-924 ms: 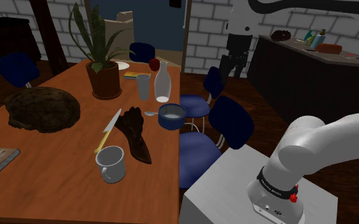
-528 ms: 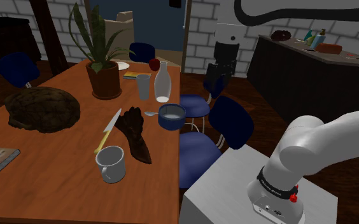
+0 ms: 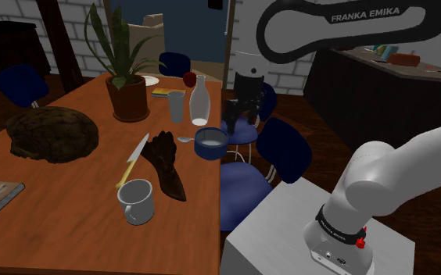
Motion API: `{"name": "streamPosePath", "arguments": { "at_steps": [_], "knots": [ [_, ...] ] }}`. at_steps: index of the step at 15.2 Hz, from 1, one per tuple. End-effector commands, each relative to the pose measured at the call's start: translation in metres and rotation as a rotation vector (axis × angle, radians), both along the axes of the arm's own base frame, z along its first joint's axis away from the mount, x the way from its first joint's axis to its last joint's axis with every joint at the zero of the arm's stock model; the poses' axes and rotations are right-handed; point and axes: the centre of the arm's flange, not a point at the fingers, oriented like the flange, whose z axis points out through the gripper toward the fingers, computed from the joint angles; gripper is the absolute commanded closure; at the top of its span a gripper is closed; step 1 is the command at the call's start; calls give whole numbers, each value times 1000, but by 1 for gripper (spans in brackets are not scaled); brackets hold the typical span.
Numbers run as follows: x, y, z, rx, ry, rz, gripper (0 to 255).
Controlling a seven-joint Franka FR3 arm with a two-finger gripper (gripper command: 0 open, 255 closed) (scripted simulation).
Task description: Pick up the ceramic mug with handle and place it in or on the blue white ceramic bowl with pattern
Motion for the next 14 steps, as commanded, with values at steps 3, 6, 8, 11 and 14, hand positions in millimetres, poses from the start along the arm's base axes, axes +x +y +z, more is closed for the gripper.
{"name": "streamPosePath", "arguments": {
  "at_steps": [3, 6, 8, 11, 14],
  "knots": [
    [15, 45, -22, 7, -15, -2, 0],
    [26, 78, -40, 13, -26, -4, 0],
    [34, 99, -52, 16, -33, -5, 0],
    [45, 131, -69, 21, -43, -6, 0],
    [57, 164, -86, 26, -54, -7, 0]
  ]
}}
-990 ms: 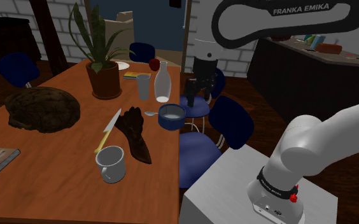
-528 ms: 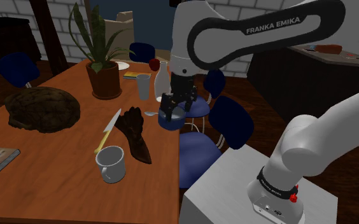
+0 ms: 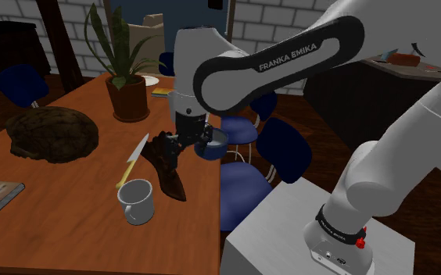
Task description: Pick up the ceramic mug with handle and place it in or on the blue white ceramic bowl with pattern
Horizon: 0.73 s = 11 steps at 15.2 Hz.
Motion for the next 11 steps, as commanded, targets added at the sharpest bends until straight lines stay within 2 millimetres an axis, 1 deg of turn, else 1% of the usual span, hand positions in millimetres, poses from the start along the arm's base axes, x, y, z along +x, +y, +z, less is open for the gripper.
{"name": "streamPosePath", "arguments": {
  "at_steps": [1, 8, 9, 11],
  "knots": [
    [8, 25, -11, 6, -7, -2, 0],
    [37, 101, -49, 17, -32, -5, 0],
    [37, 102, -50, 18, -32, -5, 0],
    [38, 103, -61, 18, -32, -5, 0]
  ]
}}
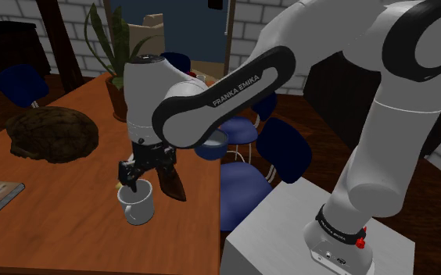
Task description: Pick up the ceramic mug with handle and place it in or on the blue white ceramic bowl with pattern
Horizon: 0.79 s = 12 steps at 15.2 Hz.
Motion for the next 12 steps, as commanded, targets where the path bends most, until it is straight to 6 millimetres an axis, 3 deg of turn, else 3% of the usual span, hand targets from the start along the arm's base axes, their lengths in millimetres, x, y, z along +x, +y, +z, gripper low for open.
{"name": "streamPosePath", "arguments": {
  "at_steps": [1, 5, 12],
  "knots": [
    [0, 4, -10, 1, -1, -1, 0],
    [2, 5, -34, 1, -1, -1, 0],
    [2, 5, -34, 1, -1, -1, 0]
  ]
}}
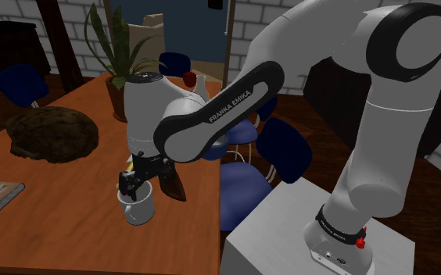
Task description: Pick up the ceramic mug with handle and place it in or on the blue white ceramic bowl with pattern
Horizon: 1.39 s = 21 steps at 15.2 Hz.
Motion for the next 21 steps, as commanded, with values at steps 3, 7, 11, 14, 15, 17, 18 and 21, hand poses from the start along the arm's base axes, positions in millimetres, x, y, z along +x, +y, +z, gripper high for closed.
{"name": "streamPosePath", "arguments": {
  "at_steps": [3, 7, 11, 14, 15, 17, 18, 21],
  "knots": [
    [0, 0, 0, 0, 0, 0, 255],
    [0, 0, 0, 0, 0, 0, 255],
    [0, 0, 0, 0, 0, 0, 255],
    [0, 0, 16, 0, 0, 0, 255],
    [0, 0, 21, 0, 0, 0, 255],
    [0, 0, 32, 0, 0, 0, 255],
    [0, 0, 37, 0, 0, 0, 255],
    [0, 0, 53, 0, 0, 0, 255]
  ]
}}
